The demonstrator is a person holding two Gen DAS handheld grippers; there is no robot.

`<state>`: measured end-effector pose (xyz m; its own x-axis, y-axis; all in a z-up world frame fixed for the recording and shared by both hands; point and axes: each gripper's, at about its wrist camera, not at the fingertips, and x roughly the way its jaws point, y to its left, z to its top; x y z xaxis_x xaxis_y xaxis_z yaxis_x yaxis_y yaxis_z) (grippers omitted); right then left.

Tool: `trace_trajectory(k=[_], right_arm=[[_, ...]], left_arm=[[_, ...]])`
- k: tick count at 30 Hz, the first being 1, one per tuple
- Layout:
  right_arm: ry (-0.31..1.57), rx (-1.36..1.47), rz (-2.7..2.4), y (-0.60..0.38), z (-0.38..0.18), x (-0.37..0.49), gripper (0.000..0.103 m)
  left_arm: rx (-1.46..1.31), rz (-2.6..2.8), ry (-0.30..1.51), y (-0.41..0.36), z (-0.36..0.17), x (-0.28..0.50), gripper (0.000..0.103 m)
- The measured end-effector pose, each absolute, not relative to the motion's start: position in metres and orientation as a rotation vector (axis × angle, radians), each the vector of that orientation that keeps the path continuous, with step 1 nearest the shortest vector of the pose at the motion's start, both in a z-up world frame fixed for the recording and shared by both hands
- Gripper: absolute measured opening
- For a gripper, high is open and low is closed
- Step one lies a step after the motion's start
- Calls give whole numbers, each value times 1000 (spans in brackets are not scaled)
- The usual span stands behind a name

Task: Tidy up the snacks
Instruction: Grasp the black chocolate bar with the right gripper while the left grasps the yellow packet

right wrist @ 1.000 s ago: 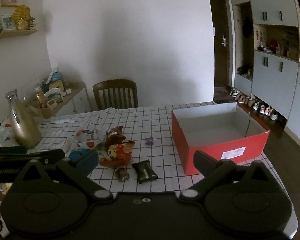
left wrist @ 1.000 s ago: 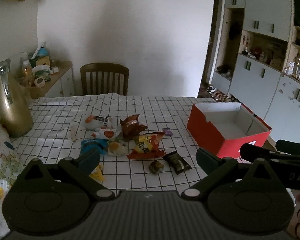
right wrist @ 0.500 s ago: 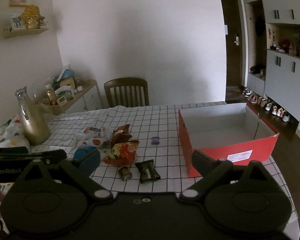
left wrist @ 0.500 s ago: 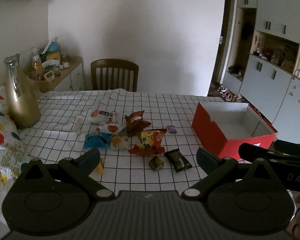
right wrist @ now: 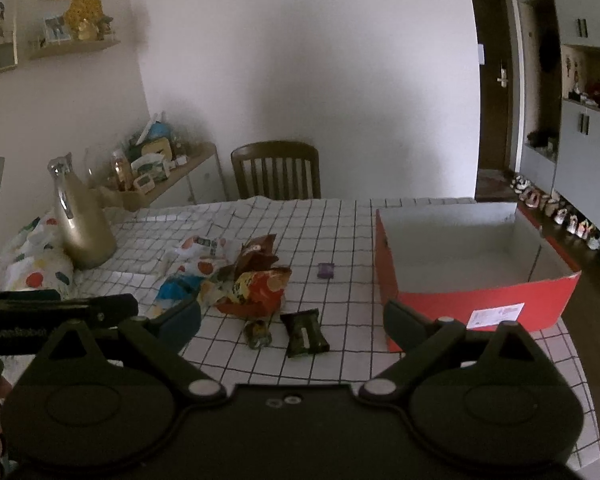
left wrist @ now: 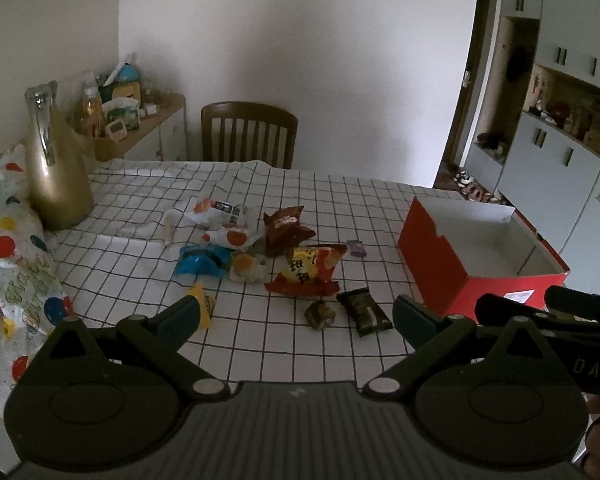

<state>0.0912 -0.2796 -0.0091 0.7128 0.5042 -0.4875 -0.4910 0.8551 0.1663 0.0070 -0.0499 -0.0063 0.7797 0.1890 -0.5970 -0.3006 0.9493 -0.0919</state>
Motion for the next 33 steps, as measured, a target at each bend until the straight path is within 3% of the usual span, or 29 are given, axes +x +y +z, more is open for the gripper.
trace_trajectory(k=[16, 25, 33], right_arm=[[725, -83, 486, -237, -62, 148, 90], [813, -168, 470, -204, -105, 193, 78], [868, -243, 449, -170, -135, 229, 71]], left_arm=[[-253, 268, 782, 42, -86, 66, 103], [-234, 270, 817, 87, -124, 97, 102], [-210, 269, 846, 107, -147, 121, 95]])
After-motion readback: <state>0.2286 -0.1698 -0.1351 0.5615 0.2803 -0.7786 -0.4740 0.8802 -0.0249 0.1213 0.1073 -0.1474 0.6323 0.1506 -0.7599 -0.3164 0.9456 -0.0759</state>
